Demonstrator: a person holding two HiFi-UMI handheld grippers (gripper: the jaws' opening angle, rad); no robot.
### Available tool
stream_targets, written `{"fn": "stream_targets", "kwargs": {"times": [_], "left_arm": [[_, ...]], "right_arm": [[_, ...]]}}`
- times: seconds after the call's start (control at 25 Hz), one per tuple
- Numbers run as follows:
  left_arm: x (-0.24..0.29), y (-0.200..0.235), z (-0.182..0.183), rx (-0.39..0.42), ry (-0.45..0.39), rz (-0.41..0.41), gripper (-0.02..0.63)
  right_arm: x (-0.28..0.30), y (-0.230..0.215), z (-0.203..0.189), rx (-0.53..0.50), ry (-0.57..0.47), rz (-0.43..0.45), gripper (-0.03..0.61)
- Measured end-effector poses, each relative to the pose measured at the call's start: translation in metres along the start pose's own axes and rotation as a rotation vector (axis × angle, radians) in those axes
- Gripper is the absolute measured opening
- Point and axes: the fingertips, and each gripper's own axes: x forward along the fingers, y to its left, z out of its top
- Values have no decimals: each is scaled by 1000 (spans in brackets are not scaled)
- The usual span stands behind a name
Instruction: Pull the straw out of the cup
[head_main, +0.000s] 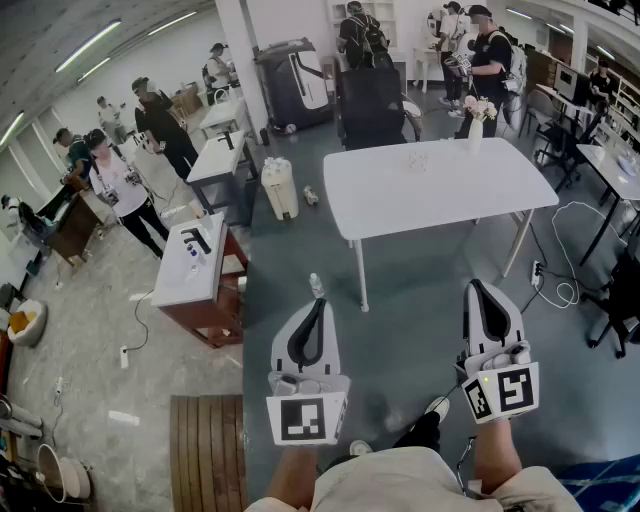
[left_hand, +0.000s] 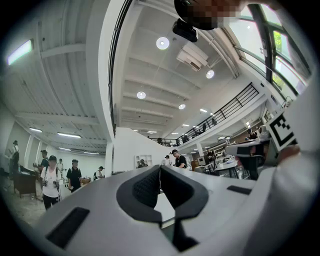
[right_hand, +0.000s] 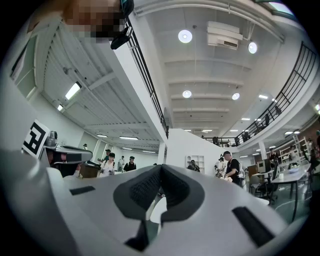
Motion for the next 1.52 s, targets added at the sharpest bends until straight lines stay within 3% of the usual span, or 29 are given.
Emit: {"fn": "stream_targets", "kwargs": {"times": [0.48,0.8,1.08,1.52], "left_arm": [[17,-1,-15,-8,32,-7,5],[55,-27,-45,-25,96,-31,6],[123,-82,-62,-6,123,-79,6],[262,-191,-61,27,105,-136,6]], "right_arm": [[14,-8,-20,22,40,-4,0],[16,-53,-63,118,89,-57,0],[26,-130,-91,144,111,-105,0],[62,-288,-113,162,88,-160,0]]}}
